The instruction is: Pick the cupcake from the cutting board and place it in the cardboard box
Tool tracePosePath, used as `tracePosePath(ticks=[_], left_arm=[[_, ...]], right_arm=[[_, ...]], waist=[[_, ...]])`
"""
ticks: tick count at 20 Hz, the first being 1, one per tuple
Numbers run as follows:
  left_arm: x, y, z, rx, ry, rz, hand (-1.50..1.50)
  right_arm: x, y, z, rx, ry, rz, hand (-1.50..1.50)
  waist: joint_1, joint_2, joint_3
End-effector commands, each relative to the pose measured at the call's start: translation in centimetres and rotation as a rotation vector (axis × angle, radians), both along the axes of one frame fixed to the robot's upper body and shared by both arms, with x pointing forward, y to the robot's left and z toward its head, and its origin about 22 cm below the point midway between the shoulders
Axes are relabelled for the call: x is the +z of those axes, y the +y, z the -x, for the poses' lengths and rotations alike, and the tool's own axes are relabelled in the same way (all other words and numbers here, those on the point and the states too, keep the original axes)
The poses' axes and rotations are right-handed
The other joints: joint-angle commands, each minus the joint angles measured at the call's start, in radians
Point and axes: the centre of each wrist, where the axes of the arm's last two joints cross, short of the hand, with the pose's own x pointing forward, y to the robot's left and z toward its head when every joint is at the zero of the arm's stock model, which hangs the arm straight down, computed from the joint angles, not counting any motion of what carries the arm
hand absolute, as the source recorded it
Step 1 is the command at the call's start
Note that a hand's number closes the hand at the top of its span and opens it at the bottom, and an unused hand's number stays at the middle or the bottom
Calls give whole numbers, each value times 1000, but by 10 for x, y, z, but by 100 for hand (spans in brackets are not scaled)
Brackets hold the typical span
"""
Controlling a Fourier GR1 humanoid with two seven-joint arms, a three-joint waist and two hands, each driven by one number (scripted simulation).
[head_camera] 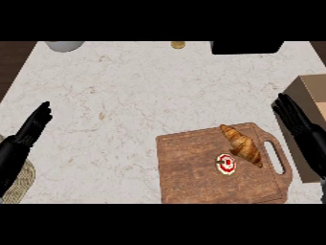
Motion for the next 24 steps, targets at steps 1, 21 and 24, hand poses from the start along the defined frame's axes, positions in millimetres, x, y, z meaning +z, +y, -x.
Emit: tracePosePath(ticks=[1,21,24], left_arm=[[12,-1,-18,4,-66,-47,0],[11,-45,-59,-160,-152,-15,0],[10,-46,-60,-163,-155,-20,0]], right_arm=[[23,9,4,-13,-112,-28,-150],[128,-9,51,47,-393,807,-150],[143,9,55,95,-307,988,-150]], waist=[[-21,32,-38],[-7,36,-39],[7,39,-41]])
